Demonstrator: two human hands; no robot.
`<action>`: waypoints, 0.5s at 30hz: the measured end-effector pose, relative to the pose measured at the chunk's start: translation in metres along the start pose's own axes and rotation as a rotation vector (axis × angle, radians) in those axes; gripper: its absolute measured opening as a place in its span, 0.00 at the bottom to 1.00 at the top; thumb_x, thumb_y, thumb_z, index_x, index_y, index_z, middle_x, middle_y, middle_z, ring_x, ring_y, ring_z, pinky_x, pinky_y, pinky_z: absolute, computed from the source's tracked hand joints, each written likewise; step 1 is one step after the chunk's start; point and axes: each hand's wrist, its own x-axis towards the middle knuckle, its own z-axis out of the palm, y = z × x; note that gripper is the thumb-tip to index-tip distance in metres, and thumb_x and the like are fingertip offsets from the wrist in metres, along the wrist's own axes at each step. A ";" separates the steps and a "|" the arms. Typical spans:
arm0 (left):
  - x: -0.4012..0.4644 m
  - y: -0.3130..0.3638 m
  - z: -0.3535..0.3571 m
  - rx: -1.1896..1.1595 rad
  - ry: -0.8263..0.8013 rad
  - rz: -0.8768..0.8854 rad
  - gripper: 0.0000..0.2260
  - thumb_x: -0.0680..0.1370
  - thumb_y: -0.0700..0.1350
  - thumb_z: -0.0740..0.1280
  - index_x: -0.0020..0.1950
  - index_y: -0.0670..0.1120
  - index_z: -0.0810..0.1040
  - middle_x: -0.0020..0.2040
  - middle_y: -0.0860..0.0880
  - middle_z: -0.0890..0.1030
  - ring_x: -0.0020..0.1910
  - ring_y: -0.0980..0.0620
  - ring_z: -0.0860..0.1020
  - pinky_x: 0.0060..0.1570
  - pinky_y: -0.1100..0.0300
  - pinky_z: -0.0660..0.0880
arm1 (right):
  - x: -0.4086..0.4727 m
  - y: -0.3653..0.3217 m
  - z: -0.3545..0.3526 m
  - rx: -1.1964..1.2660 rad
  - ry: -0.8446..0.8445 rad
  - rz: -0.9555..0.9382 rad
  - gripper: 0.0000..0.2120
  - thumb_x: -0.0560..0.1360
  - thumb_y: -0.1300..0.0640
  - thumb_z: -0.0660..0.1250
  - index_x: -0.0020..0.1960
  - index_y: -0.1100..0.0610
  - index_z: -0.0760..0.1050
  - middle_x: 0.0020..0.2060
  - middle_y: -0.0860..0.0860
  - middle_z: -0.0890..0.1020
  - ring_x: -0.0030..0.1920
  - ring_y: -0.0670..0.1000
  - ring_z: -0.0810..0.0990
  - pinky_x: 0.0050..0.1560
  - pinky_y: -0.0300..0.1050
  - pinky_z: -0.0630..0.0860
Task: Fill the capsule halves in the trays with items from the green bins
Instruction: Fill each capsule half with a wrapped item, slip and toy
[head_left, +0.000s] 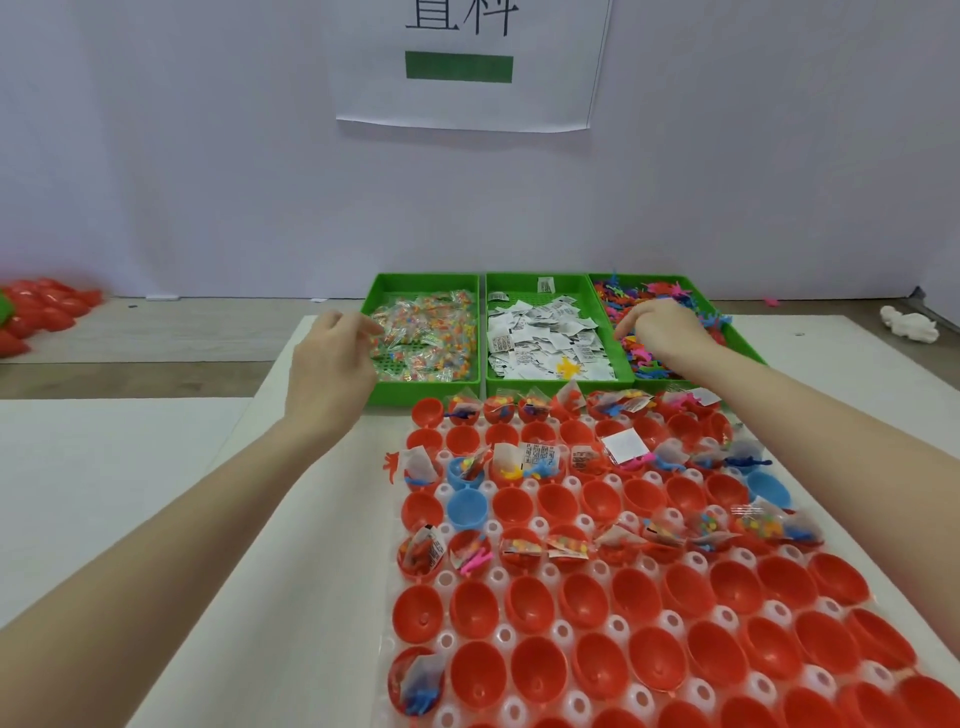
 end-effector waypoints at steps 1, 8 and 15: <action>-0.002 0.003 -0.002 -0.048 0.038 -0.005 0.10 0.78 0.34 0.58 0.54 0.39 0.78 0.53 0.41 0.76 0.48 0.44 0.76 0.48 0.56 0.70 | 0.001 -0.003 0.002 -0.115 -0.086 -0.034 0.16 0.75 0.68 0.53 0.51 0.64 0.80 0.60 0.61 0.76 0.52 0.58 0.77 0.40 0.44 0.69; -0.018 0.031 -0.015 -0.285 0.149 0.004 0.09 0.78 0.33 0.59 0.56 0.39 0.74 0.49 0.47 0.71 0.47 0.51 0.74 0.40 0.69 0.67 | 0.000 -0.021 0.019 -0.456 -0.285 0.027 0.20 0.68 0.44 0.72 0.38 0.62 0.74 0.42 0.53 0.81 0.33 0.50 0.70 0.31 0.41 0.65; -0.035 0.049 -0.024 -0.481 0.108 -0.074 0.08 0.79 0.37 0.61 0.57 0.45 0.73 0.48 0.52 0.76 0.43 0.60 0.76 0.38 0.76 0.71 | 0.004 -0.022 0.030 -0.442 -0.177 0.131 0.10 0.70 0.59 0.70 0.36 0.57 0.69 0.31 0.50 0.69 0.37 0.53 0.69 0.35 0.43 0.66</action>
